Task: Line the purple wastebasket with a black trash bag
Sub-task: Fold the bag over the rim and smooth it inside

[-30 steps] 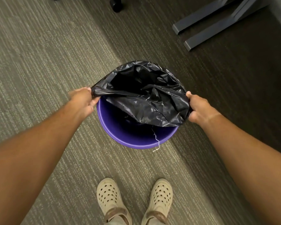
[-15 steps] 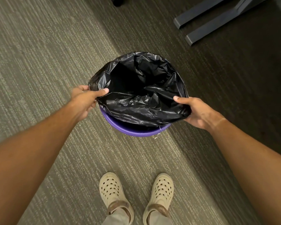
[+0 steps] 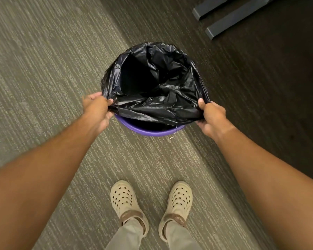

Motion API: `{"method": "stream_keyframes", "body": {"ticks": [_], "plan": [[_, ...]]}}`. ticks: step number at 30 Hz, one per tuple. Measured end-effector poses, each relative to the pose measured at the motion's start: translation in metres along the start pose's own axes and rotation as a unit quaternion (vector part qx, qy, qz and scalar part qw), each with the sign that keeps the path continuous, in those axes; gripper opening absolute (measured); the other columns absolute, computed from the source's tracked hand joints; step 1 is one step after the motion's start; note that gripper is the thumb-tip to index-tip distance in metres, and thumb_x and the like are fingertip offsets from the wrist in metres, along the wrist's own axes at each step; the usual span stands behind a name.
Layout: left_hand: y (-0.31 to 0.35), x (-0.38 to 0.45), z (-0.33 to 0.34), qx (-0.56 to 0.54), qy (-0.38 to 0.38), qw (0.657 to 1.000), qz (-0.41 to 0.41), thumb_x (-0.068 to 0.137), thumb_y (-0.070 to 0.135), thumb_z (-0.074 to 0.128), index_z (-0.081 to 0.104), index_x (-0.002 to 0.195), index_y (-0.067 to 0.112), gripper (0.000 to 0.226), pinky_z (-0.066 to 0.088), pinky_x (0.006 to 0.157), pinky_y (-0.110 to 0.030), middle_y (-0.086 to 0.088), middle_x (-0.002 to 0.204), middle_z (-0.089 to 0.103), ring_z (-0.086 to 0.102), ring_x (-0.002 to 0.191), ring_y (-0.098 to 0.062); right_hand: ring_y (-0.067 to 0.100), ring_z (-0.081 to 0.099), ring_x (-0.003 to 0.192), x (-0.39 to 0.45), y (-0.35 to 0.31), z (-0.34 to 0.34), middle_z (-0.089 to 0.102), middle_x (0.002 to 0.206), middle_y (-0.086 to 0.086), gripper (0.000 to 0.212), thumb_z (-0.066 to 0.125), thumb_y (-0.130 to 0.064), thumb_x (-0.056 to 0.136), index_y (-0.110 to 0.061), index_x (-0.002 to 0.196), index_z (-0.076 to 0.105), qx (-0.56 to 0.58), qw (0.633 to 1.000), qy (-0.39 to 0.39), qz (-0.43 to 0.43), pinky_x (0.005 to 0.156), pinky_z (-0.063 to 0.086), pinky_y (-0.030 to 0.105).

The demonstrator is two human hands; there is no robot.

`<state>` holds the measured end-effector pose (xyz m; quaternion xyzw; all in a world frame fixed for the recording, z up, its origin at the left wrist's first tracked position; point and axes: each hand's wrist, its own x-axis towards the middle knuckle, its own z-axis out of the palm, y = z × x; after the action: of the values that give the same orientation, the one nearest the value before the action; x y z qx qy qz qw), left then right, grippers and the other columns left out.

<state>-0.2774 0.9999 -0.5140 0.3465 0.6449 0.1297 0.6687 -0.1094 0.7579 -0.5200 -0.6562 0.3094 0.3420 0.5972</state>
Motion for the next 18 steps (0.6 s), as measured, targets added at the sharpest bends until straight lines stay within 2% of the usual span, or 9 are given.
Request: {"method": "stream_keyframes", "body": {"ticks": [2,5,8,11,13,15,17,18], "plan": [[-0.005,-0.002,0.0,-0.025,0.027,0.999,-0.015,0.087,-0.018,0.047,0.055,0.111,0.014,0.04,0.056,0.091,-0.047,-0.015,0.122,0.057,0.064,0.106,-0.024,0.018,0.069,0.08,-0.004,0.001,-0.002,0.072,0.087,0.004,0.004,0.064,-0.011,0.092,-0.01,0.096,0.065,0.095,0.993,-0.002,0.069,0.059,0.059,0.034],[-0.01,-0.005,0.0,-0.059,0.055,0.996,-0.029,0.09,-0.016,0.042,0.056,0.102,0.015,0.037,0.056,0.092,-0.045,-0.014,0.119,0.061,0.065,0.106,-0.023,0.021,0.071,0.072,-0.007,0.008,-0.002,0.072,0.094,0.01,0.022,0.061,-0.021,0.095,-0.007,0.112,0.062,0.16,0.982,-0.011,0.103,0.047,0.057,0.03],[-0.013,-0.004,0.001,-0.065,0.065,0.996,-0.023,0.091,-0.015,0.041,0.058,0.095,0.015,0.035,0.057,0.092,-0.044,-0.01,0.109,0.063,0.066,0.104,-0.023,0.026,0.073,0.087,-0.005,0.017,-0.002,0.073,0.109,0.011,0.039,0.057,-0.039,0.094,-0.008,0.116,0.062,0.147,0.985,-0.046,0.083,0.066,0.061,0.04],[-0.015,-0.004,0.0,-0.032,0.051,0.998,0.0,0.09,-0.007,0.051,0.062,0.092,0.016,0.025,0.051,0.1,-0.044,-0.007,0.106,0.069,0.066,0.105,-0.02,0.026,0.074,0.088,-0.003,0.023,-0.004,0.075,0.103,0.009,0.037,0.055,-0.046,0.094,-0.012,0.104,0.066,0.105,0.993,-0.042,0.044,0.07,0.062,0.042],[-0.019,-0.009,-0.003,-0.032,0.01,0.999,0.001,0.088,-0.001,0.059,0.062,0.096,0.009,0.014,0.052,0.099,-0.045,-0.014,0.115,0.069,0.067,0.108,-0.027,0.024,0.074,0.089,-0.003,0.029,-0.002,0.074,0.102,0.009,0.033,0.055,-0.044,0.095,-0.013,0.093,0.066,0.052,0.999,-0.016,0.006,0.075,0.062,0.042],[-0.026,-0.016,-0.005,-0.035,-0.013,0.999,-0.002,0.085,-0.006,0.057,0.059,0.097,0.007,0.017,0.054,0.095,-0.045,-0.02,0.12,0.065,0.066,0.109,-0.031,0.022,0.071,0.093,-0.003,0.037,0.0,0.072,0.107,0.011,0.032,0.053,-0.04,0.097,-0.013,0.083,0.063,0.023,0.999,0.023,-0.026,0.085,0.059,0.044],[-0.035,-0.02,-0.007,-0.042,-0.021,0.999,-0.005,0.08,-0.013,0.05,0.054,0.092,0.011,0.028,0.053,0.096,-0.048,-0.022,0.127,0.058,0.064,0.112,-0.032,0.021,0.066,0.093,0.0,0.047,0.0,0.07,0.101,0.007,0.034,0.05,-0.038,0.099,-0.014,0.08,0.062,0.006,0.997,0.054,-0.056,0.092,0.055,0.043],[-0.04,-0.021,-0.008,-0.055,-0.028,0.998,-0.011,0.077,-0.016,0.045,0.054,0.096,0.01,0.033,0.053,0.096,-0.049,-0.022,0.132,0.054,0.062,0.113,-0.032,0.021,0.065,0.095,0.002,0.05,0.001,0.069,0.097,0.005,0.034,0.048,-0.038,0.1,-0.014,0.08,0.062,0.015,0.996,0.062,-0.062,0.093,0.055,0.041]]}}
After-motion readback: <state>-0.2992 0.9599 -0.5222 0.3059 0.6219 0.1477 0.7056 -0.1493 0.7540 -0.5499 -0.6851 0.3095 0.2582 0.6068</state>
